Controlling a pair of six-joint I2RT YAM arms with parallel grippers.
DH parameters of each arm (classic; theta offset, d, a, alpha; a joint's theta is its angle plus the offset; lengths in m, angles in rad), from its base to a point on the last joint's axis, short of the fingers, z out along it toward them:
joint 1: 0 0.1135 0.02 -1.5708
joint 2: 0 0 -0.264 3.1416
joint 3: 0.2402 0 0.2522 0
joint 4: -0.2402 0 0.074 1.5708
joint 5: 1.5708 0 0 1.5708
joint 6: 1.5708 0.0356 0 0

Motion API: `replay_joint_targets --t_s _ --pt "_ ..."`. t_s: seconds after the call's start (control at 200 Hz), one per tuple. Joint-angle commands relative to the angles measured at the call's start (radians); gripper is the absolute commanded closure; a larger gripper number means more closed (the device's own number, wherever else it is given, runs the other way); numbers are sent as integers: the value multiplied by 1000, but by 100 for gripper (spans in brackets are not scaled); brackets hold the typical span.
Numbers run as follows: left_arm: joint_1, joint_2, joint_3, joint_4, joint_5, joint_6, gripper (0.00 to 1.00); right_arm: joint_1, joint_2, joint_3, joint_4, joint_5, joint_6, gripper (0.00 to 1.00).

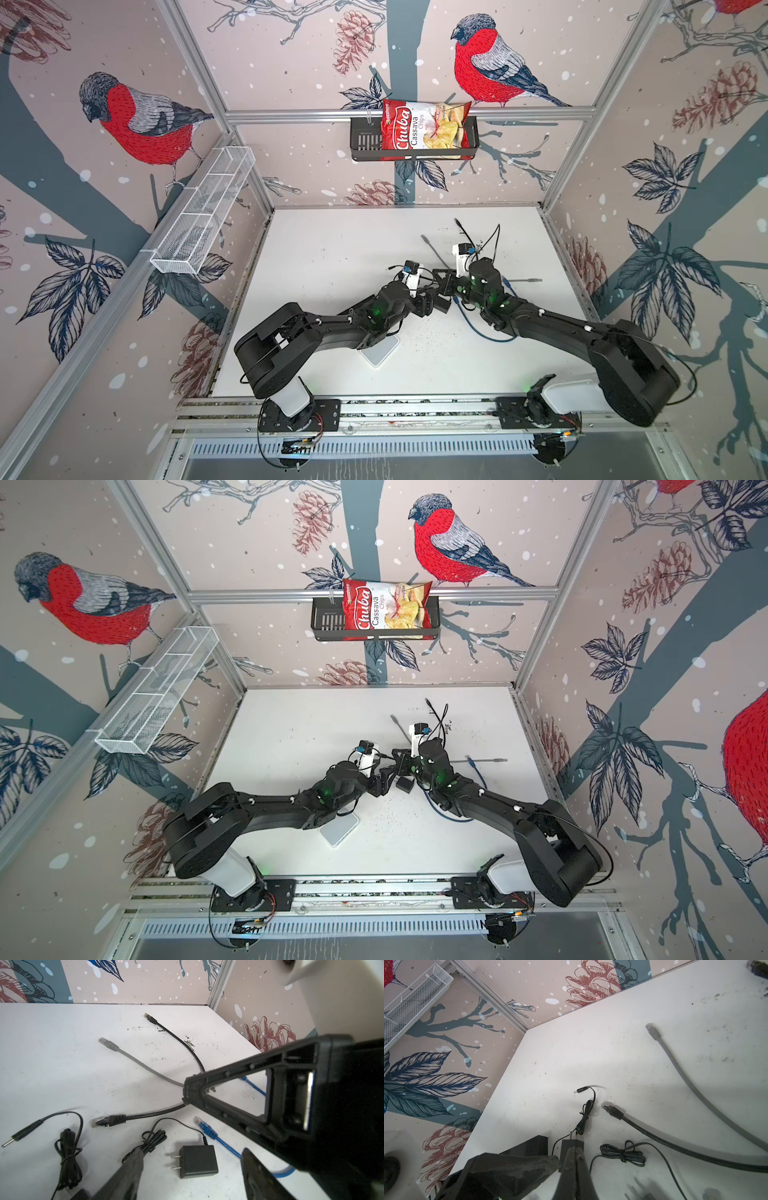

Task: Insert the plug into the switch port

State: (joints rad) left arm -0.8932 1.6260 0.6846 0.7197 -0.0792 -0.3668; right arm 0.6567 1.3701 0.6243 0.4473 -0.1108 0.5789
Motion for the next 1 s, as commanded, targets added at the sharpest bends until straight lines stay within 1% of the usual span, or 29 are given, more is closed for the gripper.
replay_joint_targets --t_s 0.0,0.115,0.18,0.25,0.34,0.41,0.51,0.595,0.72,0.85,0.996 --pt "-1 0 10 33 -5 -4 28 -6 -1 12 6 21 -20 98" --pt "3 -29 -10 12 -44 8 28 -28 6 32 -46 8 -72 95" --pt "10 -35 -7 -35 -42 6 29 -46 9 46 -65 -19 -108 88" --pt "14 -40 6 -109 -47 -7 29 -55 33 101 -145 -65 -186 83" --pt "14 -67 -19 -140 -77 -52 29 -45 93 184 -293 -79 -294 82" --pt "14 -101 -63 -120 -119 -65 29 -32 131 208 -345 -98 -344 82" --pt "20 -156 -121 -87 -171 -70 29 7 163 207 -365 -97 -364 81" --pt "31 -191 -148 -82 -180 -77 29 37 194 208 -380 -63 -370 78" --pt "44 -222 -169 -86 -187 -77 29 57 239 239 -419 -1 -392 76" --pt "50 -245 -182 -100 -197 -74 28 69 256 274 -480 -4 -398 75" --pt "56 -278 -219 -85 -229 -82 28 123 277 281 -530 20 -397 75"
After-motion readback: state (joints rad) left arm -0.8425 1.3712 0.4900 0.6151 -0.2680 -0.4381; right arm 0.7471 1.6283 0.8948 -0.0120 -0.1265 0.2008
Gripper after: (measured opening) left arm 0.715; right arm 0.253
